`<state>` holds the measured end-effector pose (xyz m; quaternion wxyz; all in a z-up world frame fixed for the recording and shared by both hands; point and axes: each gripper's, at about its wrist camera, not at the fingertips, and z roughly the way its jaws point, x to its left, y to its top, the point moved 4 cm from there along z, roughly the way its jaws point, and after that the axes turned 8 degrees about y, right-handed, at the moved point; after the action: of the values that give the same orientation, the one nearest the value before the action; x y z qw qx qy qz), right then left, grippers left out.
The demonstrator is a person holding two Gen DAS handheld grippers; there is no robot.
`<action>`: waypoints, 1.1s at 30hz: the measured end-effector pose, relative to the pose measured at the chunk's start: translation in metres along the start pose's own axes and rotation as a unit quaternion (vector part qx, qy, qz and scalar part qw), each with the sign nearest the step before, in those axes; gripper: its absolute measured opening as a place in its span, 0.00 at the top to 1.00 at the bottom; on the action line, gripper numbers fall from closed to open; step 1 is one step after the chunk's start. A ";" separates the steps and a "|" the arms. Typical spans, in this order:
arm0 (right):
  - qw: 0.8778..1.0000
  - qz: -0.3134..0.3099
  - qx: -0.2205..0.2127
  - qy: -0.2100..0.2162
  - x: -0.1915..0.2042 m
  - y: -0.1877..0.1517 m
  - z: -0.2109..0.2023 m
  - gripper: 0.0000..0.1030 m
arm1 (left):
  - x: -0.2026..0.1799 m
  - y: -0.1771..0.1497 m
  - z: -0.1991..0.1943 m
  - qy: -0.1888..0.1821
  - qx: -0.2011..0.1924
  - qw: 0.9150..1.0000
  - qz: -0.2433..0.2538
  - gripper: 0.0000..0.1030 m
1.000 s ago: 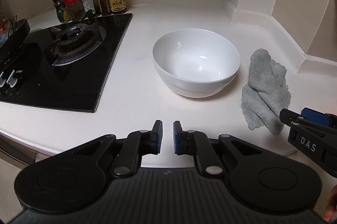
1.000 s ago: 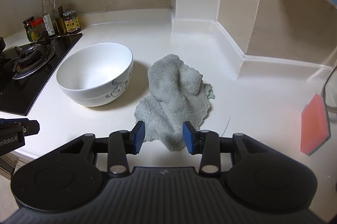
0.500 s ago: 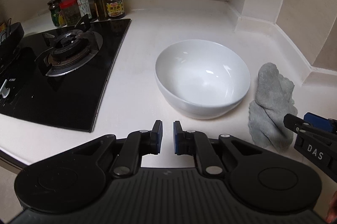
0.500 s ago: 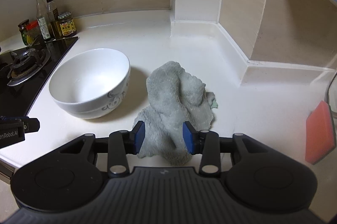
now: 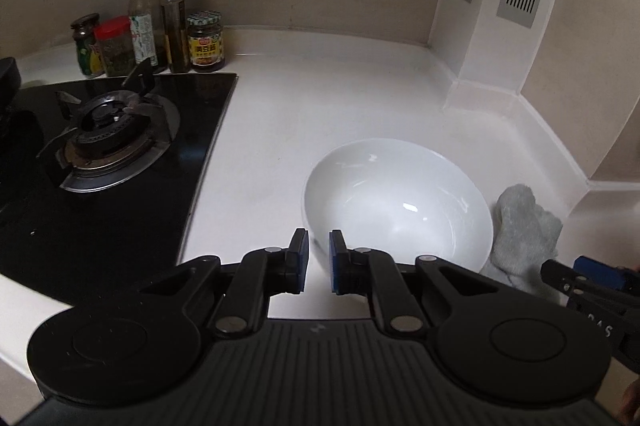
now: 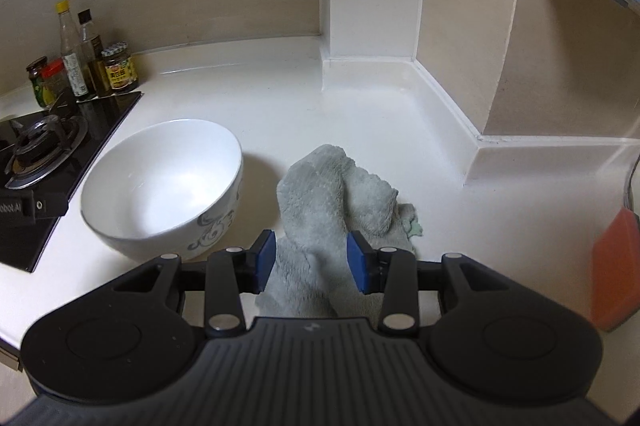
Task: Clean bowl
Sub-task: 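Grasp the grey towel with the right tool while the left tool grips the bowl rim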
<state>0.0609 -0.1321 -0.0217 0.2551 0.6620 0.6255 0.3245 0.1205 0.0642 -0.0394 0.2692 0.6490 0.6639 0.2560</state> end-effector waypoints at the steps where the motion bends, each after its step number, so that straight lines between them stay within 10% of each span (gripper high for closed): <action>1: 1.000 0.001 0.000 -0.003 0.000 0.001 0.002 0.67 | 0.001 0.003 0.003 -0.005 0.004 1.000 0.000 0.89; 14: 0.999 0.004 0.005 -0.037 -0.002 0.010 0.017 0.67 | 0.010 0.011 0.039 -0.024 0.076 0.997 -0.021 0.89; 33: 0.979 -0.165 0.113 0.041 -0.008 -0.001 0.060 0.73 | -0.004 0.010 0.063 0.031 0.132 0.989 -0.054 0.87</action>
<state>0.1050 -0.1355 -0.0632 0.2028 0.5601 0.7689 0.2321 0.1715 0.0599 -0.0785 0.1738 0.6340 0.7338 0.1714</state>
